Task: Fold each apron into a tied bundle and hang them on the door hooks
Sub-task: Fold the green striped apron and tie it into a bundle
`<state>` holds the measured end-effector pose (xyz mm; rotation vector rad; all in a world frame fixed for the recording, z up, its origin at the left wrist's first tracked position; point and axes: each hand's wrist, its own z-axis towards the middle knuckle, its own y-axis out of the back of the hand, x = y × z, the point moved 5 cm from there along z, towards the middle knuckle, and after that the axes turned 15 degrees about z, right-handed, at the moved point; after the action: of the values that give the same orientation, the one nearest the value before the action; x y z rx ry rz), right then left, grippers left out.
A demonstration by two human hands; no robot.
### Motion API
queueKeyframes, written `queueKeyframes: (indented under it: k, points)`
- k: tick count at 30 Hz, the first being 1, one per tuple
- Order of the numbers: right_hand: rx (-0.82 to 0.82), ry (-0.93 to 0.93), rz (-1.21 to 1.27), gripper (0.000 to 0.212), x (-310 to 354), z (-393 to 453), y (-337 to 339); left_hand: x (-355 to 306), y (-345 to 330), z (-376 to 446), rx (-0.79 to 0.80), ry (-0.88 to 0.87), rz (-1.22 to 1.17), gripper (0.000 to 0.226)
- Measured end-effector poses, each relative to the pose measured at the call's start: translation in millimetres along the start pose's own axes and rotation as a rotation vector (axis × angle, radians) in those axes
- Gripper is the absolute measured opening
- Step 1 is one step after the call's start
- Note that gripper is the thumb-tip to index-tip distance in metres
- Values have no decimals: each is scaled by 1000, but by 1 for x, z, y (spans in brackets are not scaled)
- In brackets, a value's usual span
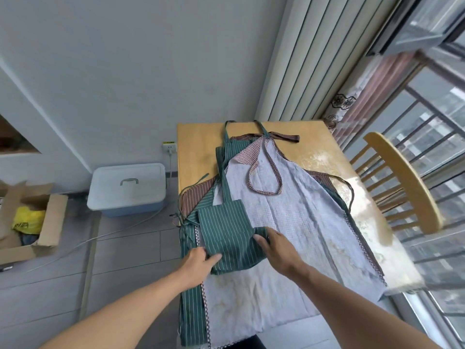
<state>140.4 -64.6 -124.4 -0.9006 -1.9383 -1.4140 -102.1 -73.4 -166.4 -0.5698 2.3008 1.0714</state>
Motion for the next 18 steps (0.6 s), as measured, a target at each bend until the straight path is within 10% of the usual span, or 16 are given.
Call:
queueKeyframes:
  k: [9,18]
  points:
    - [260,-246,298,55,-35,-10,-26,19,-23,7,143,95,-28,50]
    - [195,-345,77,15,-52,29,-43,45,-12,54,-22,228,-65,41]
